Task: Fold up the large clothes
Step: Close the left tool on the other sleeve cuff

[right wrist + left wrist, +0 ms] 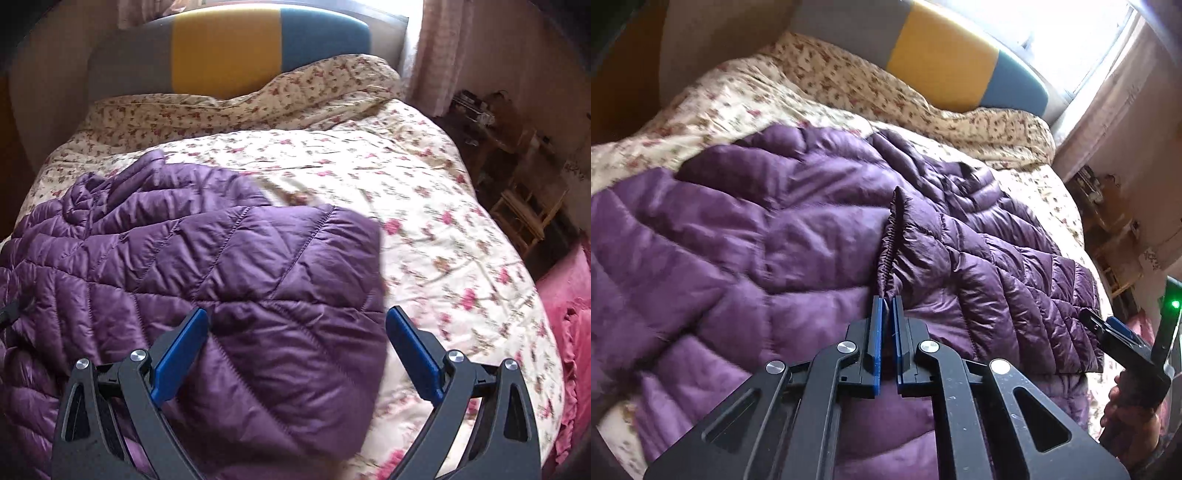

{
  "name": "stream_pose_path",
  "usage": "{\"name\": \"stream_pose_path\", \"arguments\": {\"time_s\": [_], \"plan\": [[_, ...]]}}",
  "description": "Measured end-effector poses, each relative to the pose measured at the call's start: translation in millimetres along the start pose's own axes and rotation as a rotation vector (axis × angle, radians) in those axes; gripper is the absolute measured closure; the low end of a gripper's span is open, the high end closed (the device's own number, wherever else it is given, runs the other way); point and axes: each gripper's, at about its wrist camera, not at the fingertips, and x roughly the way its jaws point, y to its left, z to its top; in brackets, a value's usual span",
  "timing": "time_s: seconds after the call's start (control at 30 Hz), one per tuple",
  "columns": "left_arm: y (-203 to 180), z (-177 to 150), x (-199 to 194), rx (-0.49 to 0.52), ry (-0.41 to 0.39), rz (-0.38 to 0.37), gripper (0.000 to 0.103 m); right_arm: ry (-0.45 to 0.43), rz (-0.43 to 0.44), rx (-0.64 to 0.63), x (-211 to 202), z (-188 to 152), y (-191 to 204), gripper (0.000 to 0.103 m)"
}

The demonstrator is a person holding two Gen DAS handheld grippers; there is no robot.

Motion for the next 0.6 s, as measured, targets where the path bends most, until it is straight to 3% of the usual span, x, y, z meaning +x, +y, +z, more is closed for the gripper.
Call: {"name": "stream_pose_path", "arguments": {"time_s": [0.3,0.6], "plan": [[31,-11,-21,-0.024,-0.046,0.068,0.098,0.004,0.047,-0.069,29,-3,50,0.006],[47,-25,-29,-0.050,-0.055,0.126,0.098,0.010,0.059,-0.063,55,-14,63,0.003]]}}
